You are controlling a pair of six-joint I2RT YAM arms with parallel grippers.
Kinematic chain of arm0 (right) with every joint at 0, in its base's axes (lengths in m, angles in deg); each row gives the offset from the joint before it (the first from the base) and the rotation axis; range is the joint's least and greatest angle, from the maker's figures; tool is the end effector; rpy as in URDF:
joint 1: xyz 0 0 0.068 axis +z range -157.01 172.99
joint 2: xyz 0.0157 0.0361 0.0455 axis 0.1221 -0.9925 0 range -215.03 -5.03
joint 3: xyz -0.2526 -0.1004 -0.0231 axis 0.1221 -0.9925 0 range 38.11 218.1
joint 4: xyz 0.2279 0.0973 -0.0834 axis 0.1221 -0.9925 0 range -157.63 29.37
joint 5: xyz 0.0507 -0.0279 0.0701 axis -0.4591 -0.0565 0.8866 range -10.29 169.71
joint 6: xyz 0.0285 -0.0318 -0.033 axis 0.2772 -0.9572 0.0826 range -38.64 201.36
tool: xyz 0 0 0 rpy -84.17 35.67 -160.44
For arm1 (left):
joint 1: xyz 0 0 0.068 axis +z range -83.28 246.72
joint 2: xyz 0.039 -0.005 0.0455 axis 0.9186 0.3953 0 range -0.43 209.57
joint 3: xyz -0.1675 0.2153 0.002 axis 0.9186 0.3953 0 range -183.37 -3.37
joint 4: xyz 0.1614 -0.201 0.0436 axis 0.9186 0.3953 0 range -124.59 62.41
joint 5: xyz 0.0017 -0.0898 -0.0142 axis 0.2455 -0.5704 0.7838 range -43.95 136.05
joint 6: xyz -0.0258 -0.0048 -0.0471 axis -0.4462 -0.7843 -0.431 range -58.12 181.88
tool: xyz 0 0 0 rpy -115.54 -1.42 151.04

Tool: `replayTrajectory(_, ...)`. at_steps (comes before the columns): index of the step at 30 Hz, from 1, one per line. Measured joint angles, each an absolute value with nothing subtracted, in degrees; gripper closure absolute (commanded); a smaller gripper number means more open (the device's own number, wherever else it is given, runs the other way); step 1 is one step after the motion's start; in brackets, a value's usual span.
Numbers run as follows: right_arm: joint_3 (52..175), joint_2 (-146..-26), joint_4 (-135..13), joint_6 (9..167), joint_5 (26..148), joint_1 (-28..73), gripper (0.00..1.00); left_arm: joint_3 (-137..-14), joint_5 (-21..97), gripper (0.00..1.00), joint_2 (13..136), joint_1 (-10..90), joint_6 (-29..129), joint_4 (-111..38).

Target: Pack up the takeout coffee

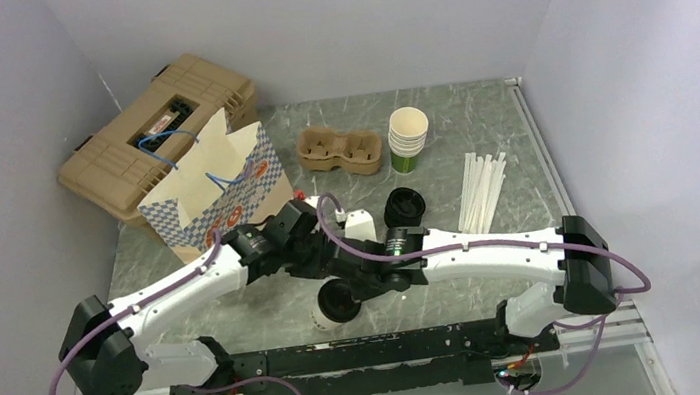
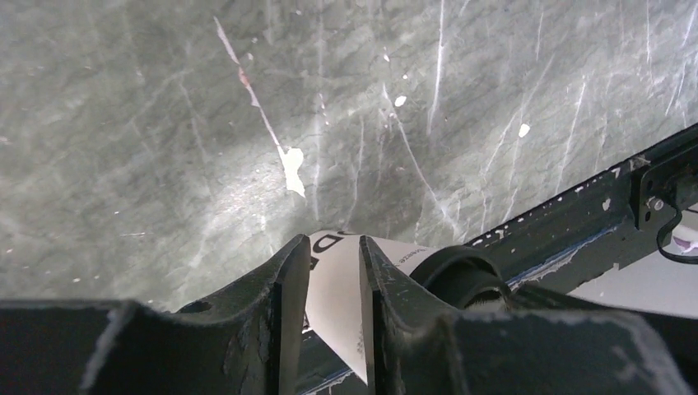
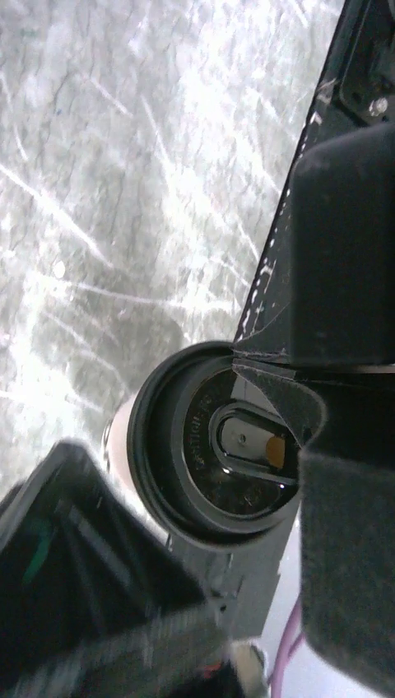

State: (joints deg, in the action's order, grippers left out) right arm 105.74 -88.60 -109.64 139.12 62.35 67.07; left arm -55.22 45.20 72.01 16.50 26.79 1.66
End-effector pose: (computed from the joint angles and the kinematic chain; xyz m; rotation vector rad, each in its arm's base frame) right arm 0.0893 0.2742 0.2684 -0.2890 2.6519 0.3748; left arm 0.1600 -0.1930 0.2434 0.3576 2.6478 -0.5535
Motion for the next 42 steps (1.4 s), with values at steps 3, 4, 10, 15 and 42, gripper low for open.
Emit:
replayTrajectory(3,105.79,-88.93,-112.02,138.55,61.65,67.09,1.0,-56.49,46.89,0.62,70.9,17.31,27.14,3.61)
replayTrajectory(4,105.79,-89.06,-112.53,138.44,61.61,67.14,1.0,-56.95,47.59,0.62,70.11,17.79,27.31,4.35)
replayTrajectory(10,105.79,-89.19,-113.07,137.85,61.58,67.36,1.0,-58.76,49.73,0.62,65.41,20.59,28.21,6.88)
replayTrajectory(15,105.87,-89.28,-112.28,137.11,61.74,67.77,1.0,-58.59,49.9,0.62,64.12,20.94,28.1,7.63)
replayTrajectory(42,89.5,-71.14,-110.32,141.17,58.94,68.21,0.43,-51.46,32.59,0.01,63.03,13.72,26.89,8.46)
